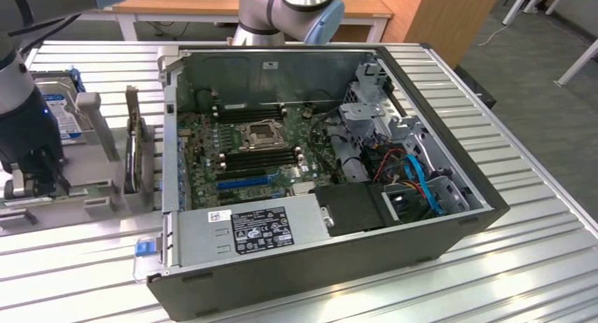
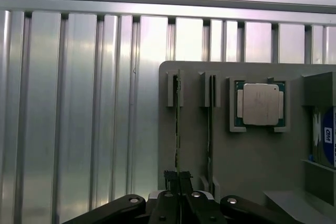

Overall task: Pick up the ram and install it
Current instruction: 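Pick up the ram and move it above insertion slot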

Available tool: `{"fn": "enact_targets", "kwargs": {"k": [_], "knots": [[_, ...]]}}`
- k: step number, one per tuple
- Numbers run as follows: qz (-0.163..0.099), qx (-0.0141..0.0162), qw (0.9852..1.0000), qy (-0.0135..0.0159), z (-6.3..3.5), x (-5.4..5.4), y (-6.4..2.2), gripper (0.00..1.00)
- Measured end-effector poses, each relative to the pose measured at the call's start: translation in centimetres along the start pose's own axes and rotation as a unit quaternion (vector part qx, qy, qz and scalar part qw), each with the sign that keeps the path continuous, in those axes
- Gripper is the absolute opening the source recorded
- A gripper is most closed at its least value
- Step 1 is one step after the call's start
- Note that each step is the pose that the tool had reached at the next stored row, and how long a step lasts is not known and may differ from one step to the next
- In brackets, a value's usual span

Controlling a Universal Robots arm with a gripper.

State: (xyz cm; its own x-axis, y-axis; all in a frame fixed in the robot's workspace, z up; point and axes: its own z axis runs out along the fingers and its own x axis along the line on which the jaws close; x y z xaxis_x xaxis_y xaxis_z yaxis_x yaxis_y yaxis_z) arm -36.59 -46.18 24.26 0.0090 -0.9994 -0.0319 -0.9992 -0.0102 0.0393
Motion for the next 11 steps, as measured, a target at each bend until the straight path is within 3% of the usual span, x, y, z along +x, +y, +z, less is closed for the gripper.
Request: {"fn": "enact_targets", "kwargs": {"k": [11], "knots": [[0.000, 0.0000, 1.0000, 0.0000, -2.38, -0.1, 0.09, 0.11]]}}
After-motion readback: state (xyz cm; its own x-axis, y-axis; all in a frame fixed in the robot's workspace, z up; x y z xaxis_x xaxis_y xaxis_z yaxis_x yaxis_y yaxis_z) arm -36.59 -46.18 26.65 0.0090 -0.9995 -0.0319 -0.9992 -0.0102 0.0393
